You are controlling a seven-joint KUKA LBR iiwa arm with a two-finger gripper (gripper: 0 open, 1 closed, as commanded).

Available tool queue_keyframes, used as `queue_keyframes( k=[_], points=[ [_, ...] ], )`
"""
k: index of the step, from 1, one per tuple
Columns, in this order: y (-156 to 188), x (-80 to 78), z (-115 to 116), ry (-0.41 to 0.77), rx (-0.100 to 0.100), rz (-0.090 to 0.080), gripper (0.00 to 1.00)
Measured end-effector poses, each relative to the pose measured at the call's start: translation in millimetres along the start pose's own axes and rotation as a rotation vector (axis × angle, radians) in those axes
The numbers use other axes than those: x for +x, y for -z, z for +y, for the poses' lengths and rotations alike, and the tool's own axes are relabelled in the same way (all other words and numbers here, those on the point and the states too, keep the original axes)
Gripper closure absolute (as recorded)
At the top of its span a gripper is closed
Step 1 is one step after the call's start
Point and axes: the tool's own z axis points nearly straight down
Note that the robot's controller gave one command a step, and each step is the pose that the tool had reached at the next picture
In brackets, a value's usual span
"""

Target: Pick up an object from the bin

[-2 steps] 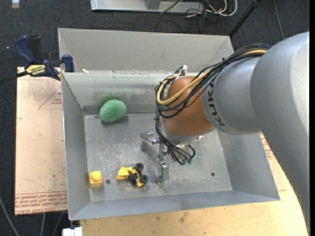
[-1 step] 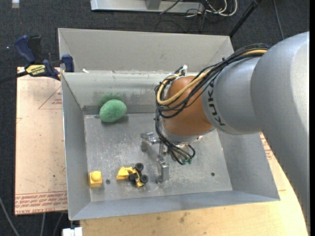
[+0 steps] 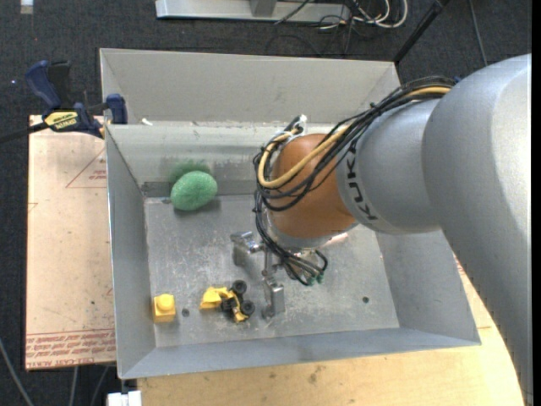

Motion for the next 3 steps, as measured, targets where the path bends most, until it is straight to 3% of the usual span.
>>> queue_keyframes(
  k=[1,2,3],
  points=[
    [0,8.8,28,0.068,-0.004,-0.001,0.00],
    [0,40.1,39,0.158,-0.003,0.000,1.00],
    [0,40.0,39,0.159,-0.003,0.000,1.00]
  ],
)
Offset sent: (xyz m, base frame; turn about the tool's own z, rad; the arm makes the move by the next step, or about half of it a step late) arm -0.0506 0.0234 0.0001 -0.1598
